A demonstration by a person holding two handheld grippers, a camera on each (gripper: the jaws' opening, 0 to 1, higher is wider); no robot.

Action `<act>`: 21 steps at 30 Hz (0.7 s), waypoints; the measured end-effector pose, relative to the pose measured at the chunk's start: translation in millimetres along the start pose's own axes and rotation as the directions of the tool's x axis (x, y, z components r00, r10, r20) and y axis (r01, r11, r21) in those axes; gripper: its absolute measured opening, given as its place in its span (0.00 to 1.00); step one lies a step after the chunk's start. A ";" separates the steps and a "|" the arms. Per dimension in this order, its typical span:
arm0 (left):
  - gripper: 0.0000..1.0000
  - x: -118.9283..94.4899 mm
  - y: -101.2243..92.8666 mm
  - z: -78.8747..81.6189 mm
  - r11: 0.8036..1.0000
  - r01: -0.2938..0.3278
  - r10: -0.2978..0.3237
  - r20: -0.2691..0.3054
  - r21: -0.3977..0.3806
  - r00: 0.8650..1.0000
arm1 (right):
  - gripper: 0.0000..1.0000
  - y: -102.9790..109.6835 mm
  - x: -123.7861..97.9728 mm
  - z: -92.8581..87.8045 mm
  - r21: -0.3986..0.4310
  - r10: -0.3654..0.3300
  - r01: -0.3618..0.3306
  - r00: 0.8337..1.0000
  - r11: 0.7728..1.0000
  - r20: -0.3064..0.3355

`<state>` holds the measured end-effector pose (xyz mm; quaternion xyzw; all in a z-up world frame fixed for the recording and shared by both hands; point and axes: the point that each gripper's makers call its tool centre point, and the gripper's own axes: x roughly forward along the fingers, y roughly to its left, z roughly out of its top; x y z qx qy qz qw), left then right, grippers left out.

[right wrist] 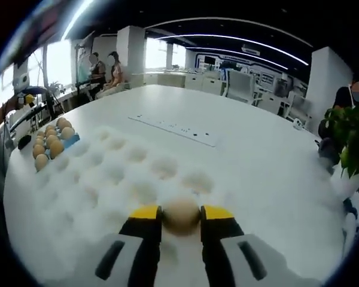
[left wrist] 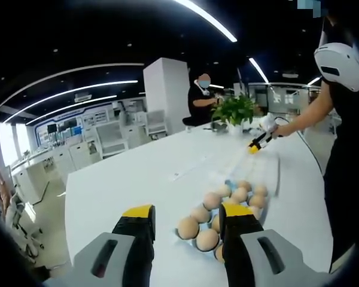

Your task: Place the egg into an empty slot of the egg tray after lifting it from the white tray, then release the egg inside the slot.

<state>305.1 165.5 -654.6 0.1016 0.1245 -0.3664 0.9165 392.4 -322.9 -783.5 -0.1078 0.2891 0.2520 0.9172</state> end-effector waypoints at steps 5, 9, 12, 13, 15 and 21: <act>0.43 -0.8 1.3 0.2 1.000 -0.008 0.008 0.003 -0.003 1.000 | 0.24 -0.2 -1.4 1.0 0.018 -0.015 0.015 1.000 1.000 -0.005; 0.43 0.0 -0.4 -0.1 1.000 -0.003 0.003 0.004 -0.004 1.000 | 0.24 1.4 -6.4 7.5 -0.003 -0.024 0.024 1.000 1.000 0.001; 0.43 0.3 -0.6 -1.3 1.000 -0.001 0.001 0.002 -0.005 1.000 | 0.24 1.4 -10.9 13.6 0.006 -0.019 0.019 1.000 1.000 0.021; 0.43 0.4 -0.5 -1.4 1.000 -0.001 0.001 0.003 -0.006 1.000 | 0.24 2.4 -11.1 13.8 0.011 -0.012 0.012 1.000 1.000 0.020; 0.43 0.4 0.0 -1.6 1.000 -0.002 0.002 0.002 -0.006 1.000 | 0.24 4.3 -11.1 14.1 -0.019 -0.013 0.014 1.000 1.000 0.013; 0.43 0.3 -0.2 -1.7 1.000 -0.002 0.003 0.008 -0.011 1.000 | 0.24 6.3 -12.3 20.7 -0.016 -0.012 0.013 0.999 1.000 0.033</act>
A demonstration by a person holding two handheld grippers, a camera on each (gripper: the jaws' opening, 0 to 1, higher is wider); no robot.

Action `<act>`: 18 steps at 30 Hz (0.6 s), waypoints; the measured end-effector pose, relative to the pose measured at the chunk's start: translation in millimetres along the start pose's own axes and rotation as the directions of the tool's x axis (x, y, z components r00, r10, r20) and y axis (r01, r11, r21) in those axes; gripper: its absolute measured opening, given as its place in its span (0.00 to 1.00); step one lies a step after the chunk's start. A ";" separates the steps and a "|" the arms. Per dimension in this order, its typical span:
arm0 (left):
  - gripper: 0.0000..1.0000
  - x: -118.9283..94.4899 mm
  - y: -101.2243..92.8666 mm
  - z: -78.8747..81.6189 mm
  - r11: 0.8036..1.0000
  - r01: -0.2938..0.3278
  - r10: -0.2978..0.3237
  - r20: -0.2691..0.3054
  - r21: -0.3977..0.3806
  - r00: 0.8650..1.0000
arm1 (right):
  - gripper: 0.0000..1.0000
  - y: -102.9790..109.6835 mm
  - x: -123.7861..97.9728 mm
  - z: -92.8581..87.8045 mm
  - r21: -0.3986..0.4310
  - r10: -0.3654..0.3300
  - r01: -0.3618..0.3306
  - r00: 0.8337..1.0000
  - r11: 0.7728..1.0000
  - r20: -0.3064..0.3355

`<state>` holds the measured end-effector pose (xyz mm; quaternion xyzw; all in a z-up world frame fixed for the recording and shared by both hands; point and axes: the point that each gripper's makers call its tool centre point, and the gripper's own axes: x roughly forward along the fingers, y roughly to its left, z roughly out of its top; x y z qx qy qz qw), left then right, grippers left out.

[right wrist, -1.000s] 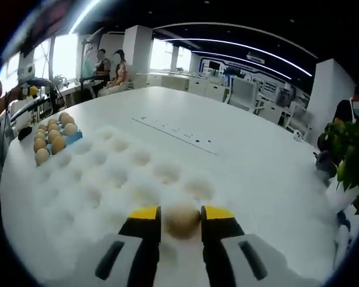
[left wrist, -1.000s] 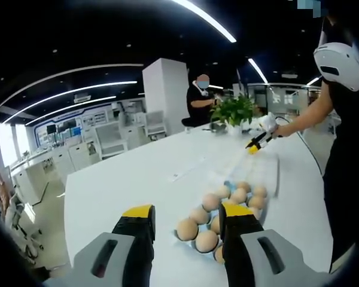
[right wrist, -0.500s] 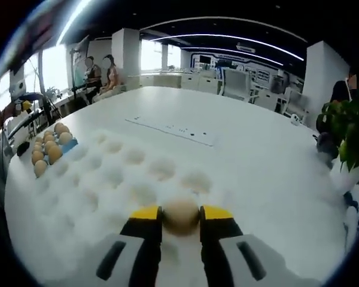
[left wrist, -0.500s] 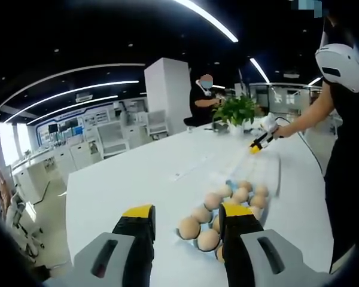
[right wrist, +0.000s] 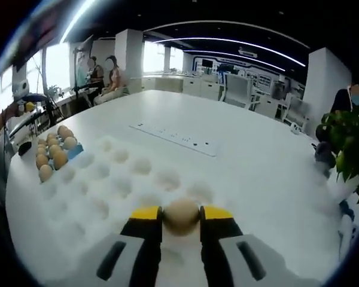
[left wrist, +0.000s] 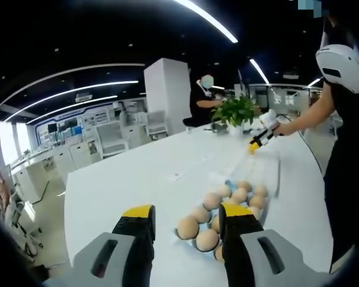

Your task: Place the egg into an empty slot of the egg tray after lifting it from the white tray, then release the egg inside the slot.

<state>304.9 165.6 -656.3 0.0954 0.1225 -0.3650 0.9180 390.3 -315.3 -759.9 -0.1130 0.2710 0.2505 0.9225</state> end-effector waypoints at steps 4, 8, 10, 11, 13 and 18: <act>0.42 1.0 -1.4 -1.2 1.000 0.005 -0.005 -0.001 -0.001 1.000 | 0.24 4.7 -0.2 5.3 -0.025 0.005 -0.005 1.000 1.000 0.001; 0.43 1.4 -0.5 -0.1 1.000 0.005 -0.005 0.002 0.000 1.000 | 0.24 23.6 2.8 22.2 -0.024 0.054 -0.053 0.997 0.998 0.046; 0.43 1.2 0.8 0.2 1.000 0.002 -0.002 0.001 0.002 1.000 | 0.24 38.4 8.2 27.2 -0.047 0.090 -0.088 0.995 0.995 0.044; 0.42 1.2 0.7 0.2 1.000 0.003 -0.003 0.001 0.001 1.000 | 0.24 44.4 10.7 29.8 -0.046 0.104 -0.102 0.993 0.994 0.051; 0.42 1.0 0.4 -0.2 1.000 0.004 -0.004 -0.001 0.002 1.000 | 0.24 59.6 18.0 36.6 -0.064 0.139 -0.135 0.989 0.989 0.059; 0.42 -0.5 1.6 -0.1 1.000 0.000 0.000 -0.003 0.001 1.000 | 0.24 89.0 33.7 48.1 -0.086 0.222 -0.216 0.973 0.973 0.068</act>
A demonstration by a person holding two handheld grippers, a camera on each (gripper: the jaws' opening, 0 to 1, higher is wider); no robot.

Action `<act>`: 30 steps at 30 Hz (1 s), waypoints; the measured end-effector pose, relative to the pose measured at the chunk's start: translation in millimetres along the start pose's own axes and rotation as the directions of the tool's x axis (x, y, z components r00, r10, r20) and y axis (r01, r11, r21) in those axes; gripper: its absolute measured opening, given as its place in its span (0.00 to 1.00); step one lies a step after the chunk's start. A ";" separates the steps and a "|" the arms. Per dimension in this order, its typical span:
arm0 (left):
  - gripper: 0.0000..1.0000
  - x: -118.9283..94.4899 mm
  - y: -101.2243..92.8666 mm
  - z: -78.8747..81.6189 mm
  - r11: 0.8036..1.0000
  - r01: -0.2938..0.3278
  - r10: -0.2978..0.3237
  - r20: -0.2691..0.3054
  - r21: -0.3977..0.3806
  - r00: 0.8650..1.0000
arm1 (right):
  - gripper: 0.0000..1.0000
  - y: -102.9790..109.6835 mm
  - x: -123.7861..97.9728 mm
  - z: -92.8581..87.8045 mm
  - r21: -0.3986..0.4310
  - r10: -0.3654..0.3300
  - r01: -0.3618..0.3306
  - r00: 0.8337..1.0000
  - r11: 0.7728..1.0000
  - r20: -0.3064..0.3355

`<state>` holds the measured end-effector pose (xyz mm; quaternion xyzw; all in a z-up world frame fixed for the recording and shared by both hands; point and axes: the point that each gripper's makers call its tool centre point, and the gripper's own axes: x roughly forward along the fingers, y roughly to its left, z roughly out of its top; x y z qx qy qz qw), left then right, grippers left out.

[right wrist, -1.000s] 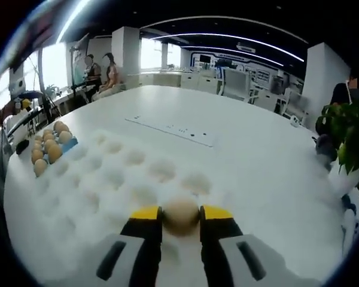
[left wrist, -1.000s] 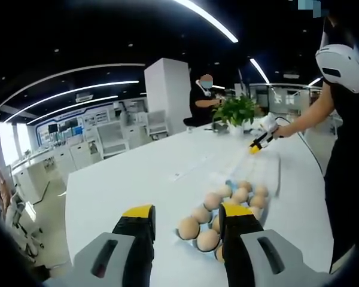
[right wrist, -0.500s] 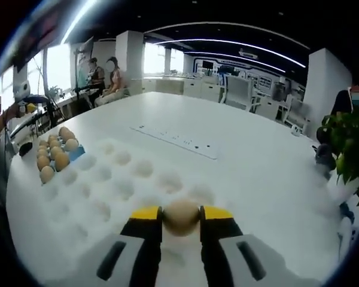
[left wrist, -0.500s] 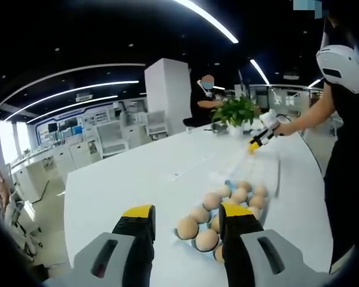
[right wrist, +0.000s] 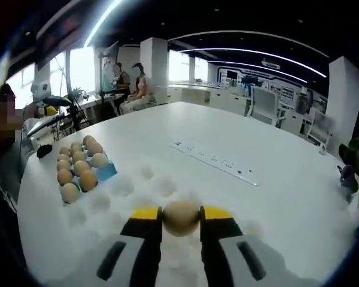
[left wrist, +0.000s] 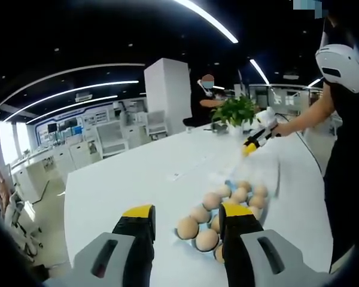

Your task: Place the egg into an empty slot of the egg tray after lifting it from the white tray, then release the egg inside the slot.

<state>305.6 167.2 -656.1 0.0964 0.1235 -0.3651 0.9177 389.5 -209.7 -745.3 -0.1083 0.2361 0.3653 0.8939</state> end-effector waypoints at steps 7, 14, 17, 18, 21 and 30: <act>0.42 -2.5 1.5 0.7 1.000 -0.004 0.004 0.000 0.004 1.000 | 0.24 25.8 20.9 10.2 -0.019 0.075 -0.074 0.997 0.997 0.008; 0.42 -3.0 1.3 -0.3 1.000 -0.003 0.003 -0.003 0.003 1.000 | 0.24 56.2 41.8 21.8 -0.044 0.158 -0.157 0.987 0.987 0.023; 0.42 -3.1 2.2 0.1 1.000 -0.006 0.006 0.000 0.001 1.000 | 0.24 68.6 50.1 26.4 -0.044 0.190 -0.189 0.981 0.981 0.029; 0.42 -3.1 2.3 -0.1 1.000 -0.006 0.006 0.000 0.001 1.000 | 0.24 74.5 53.9 28.8 -0.040 0.201 -0.199 0.979 0.979 0.032; 0.42 -2.8 1.0 -0.9 1.000 -0.003 0.003 -0.004 0.001 1.000 | 0.24 84.5 62.6 34.9 -0.053 0.224 -0.222 0.974 0.974 0.038; 0.42 -1.7 -0.7 -3.4 1.000 -0.002 0.002 -0.006 -0.007 1.000 | 0.24 117.5 84.1 41.7 -0.097 0.310 -0.307 0.951 0.947 0.015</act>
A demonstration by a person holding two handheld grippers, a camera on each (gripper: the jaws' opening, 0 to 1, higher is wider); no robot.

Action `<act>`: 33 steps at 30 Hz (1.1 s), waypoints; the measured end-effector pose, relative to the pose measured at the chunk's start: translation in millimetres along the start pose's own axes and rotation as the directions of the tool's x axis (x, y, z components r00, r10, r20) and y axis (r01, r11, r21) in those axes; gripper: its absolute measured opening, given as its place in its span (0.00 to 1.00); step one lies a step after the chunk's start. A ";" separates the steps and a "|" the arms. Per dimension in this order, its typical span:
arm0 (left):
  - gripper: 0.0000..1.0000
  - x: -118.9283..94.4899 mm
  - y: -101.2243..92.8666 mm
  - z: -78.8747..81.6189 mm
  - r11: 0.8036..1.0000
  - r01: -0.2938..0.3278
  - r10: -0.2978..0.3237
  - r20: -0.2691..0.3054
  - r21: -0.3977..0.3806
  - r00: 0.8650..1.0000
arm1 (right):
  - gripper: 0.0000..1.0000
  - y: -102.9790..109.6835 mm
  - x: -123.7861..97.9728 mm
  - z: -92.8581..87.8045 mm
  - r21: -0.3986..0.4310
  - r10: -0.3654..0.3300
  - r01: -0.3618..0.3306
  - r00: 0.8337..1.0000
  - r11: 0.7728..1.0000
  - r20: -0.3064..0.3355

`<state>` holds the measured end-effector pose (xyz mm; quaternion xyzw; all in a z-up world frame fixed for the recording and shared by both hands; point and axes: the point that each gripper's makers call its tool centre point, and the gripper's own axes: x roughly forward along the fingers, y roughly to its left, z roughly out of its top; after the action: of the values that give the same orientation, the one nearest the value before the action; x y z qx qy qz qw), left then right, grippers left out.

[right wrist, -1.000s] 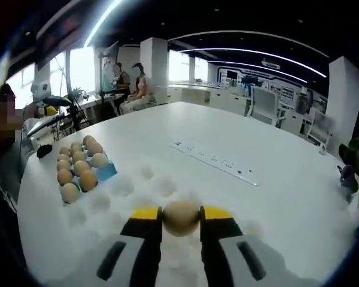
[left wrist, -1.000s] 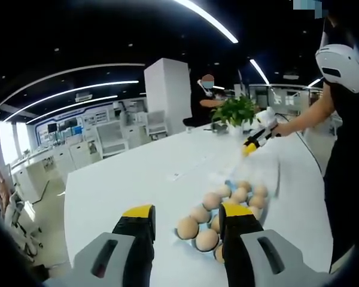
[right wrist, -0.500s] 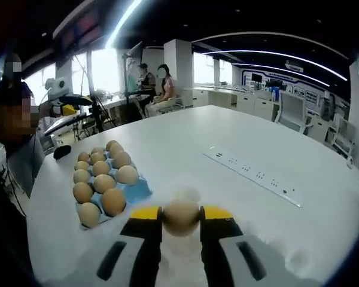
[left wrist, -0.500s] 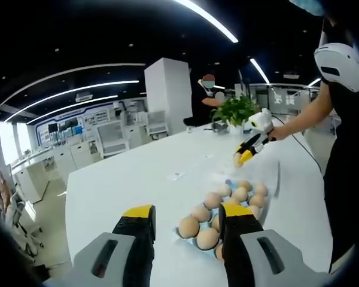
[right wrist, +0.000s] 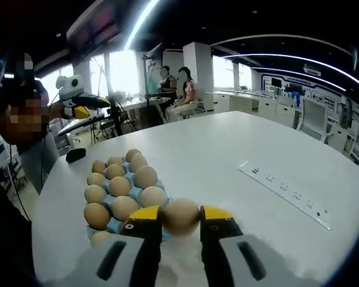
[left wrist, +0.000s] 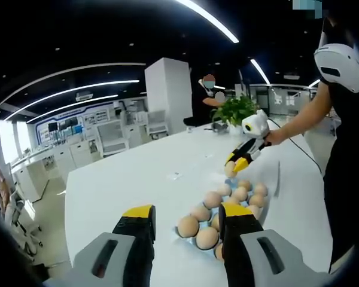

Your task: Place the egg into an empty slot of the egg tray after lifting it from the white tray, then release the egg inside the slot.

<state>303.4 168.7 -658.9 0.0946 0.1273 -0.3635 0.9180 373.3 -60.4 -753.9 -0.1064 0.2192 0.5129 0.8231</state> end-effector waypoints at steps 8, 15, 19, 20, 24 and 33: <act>0.42 -0.8 0.1 0.0 1.000 -0.001 0.001 0.001 0.001 1.000 | 0.25 7.3 16.7 -10.6 -0.027 0.038 -0.040 0.998 0.999 -0.057; 0.42 0.2 0.9 -0.2 1.000 0.001 -0.001 0.002 0.000 1.000 | 0.25 7.2 21.1 -17.7 -0.038 0.051 -0.055 0.994 0.998 -0.096; 0.42 0.9 1.7 -0.2 1.000 0.001 -0.001 0.002 0.000 1.000 | 0.25 6.4 23.7 -19.8 -0.019 0.067 -0.069 0.992 0.997 -0.110; 0.42 1.1 1.7 -0.2 1.000 0.001 -0.001 0.001 0.001 1.000 | 0.25 6.4 24.1 -20.3 -0.010 0.070 -0.071 0.991 0.997 -0.110; 0.42 1.7 1.1 -0.2 1.000 0.004 -0.004 -0.001 0.001 1.000 | 0.25 7.1 24.1 -21.9 -0.002 0.082 -0.083 0.990 0.997 -0.112; 0.42 2.7 0.8 0.4 1.000 0.004 -0.004 0.000 0.002 1.000 | 0.26 6.9 23.2 -24.4 0.042 0.105 -0.102 0.991 0.994 -0.087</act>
<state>305.9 167.4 -659.2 0.0952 0.1271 -0.3654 0.9172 369.8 -48.5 -786.0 -0.1024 0.2703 0.5454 0.7867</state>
